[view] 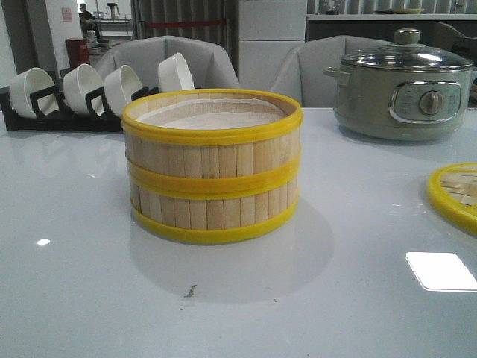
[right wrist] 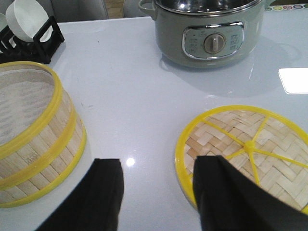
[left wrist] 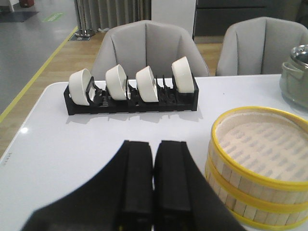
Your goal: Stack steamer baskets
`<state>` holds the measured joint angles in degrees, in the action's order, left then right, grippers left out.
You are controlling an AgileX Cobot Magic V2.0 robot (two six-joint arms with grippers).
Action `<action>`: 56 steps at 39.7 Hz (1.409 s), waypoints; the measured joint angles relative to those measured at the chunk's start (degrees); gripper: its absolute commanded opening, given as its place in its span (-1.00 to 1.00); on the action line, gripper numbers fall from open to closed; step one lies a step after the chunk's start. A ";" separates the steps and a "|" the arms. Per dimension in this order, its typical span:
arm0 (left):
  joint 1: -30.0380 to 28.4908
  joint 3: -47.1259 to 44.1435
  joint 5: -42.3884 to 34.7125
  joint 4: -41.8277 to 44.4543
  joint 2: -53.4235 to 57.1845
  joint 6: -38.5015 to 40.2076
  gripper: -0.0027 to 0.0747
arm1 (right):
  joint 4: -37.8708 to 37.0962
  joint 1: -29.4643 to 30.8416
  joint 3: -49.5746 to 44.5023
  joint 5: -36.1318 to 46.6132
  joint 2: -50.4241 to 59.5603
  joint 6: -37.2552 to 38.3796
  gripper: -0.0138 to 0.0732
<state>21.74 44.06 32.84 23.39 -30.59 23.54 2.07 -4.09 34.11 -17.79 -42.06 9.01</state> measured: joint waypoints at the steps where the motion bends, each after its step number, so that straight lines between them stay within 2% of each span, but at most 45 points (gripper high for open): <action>1: 0.32 -0.18 -0.15 0.00 0.00 -0.64 -0.70 | 0.00 0.00 0.00 0.00 0.00 0.00 0.33; 12: 2.40 -0.51 -2.22 0.00 0.00 -4.26 -0.70 | 0.00 0.00 0.00 -0.14 0.00 0.00 0.33; 43: 2.40 -0.51 -2.36 0.00 0.00 -4.27 -0.70 | 0.00 0.00 0.00 -0.14 0.00 0.00 0.33; 46: 2.40 -0.51 -2.36 0.00 0.00 -4.27 -0.70 | 0.00 0.00 0.00 -0.14 0.00 0.00 0.24; 52: 2.40 -0.51 -2.36 0.00 0.00 -4.27 -0.70 | 0.00 0.00 0.00 -1.31 0.00 0.00 -0.09; 56: 2.40 -0.51 -2.36 0.00 0.00 -4.27 -0.70 | 0.00 0.00 0.00 -2.60 0.00 0.00 -0.20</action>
<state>24.14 43.55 30.48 23.39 -30.59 19.28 2.07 -4.09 34.11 -20.39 -42.06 9.01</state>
